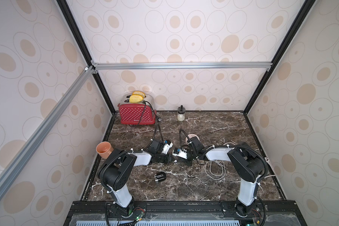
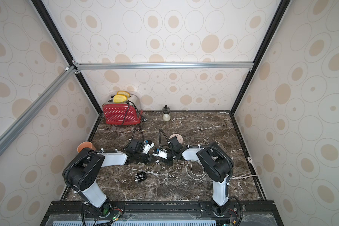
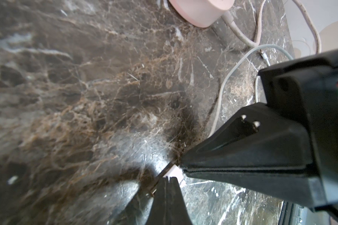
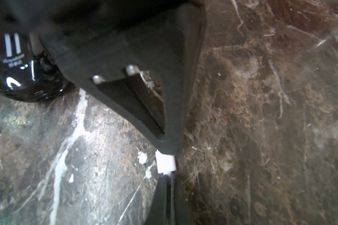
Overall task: Charge the electric shaver
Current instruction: Pick up the charging cable from the center of the board.
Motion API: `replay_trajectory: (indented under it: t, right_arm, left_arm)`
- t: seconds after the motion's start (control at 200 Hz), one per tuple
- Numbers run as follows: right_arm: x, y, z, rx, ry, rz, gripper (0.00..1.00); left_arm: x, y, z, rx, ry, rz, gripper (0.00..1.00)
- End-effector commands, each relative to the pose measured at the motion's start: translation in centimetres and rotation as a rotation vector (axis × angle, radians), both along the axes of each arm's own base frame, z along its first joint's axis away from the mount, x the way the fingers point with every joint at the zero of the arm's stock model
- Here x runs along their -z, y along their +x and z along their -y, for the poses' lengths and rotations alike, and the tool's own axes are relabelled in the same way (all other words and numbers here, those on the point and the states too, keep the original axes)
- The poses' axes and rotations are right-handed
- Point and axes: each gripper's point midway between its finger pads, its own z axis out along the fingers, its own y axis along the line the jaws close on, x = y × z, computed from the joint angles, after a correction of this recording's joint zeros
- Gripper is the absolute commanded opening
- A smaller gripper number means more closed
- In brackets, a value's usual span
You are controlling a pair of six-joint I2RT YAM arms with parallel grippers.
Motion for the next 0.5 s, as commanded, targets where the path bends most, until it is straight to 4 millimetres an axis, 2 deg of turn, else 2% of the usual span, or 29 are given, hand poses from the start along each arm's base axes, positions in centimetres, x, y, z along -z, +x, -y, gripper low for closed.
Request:
replay_trajectory:
  t: [0.0,0.155,0.22,0.24,0.31,0.371,0.496]
  right_arm:
    - [2.6,-1.2,2.1,0.026,-0.104,-0.028,0.0]
    - [1.5,-1.0,1.8,0.04,-0.059,-0.018,0.0]
    - [1.1,-0.9,1.8,0.044,-0.047,-0.012,0.0]
    - [0.9,-0.9,1.7,0.046,-0.043,-0.01,0.0]
    - [0.5,-0.7,1.8,0.053,-0.028,-0.003,0.0]
    - [0.1,-0.6,1.8,0.058,-0.015,0.003,0.0]
    - [-0.8,-0.5,1.9,0.066,0.008,0.014,0.0]
  left_arm:
    - [0.1,-0.1,-1.0,-0.016,0.057,-0.001,0.0]
    - [-3.6,1.3,-1.1,-0.036,0.047,0.09,0.0]
    - [-5.5,2.0,-1.5,-0.051,0.049,0.138,0.08]
    - [-6.1,2.2,-1.7,-0.056,0.051,0.151,0.12]
    - [-8.0,2.8,-2.7,-0.083,0.068,0.191,0.37]
    - [-9.6,3.0,-3.7,-0.1,0.086,0.224,0.54]
    - [-12.2,2.8,-6.4,-0.121,0.163,0.302,0.77]
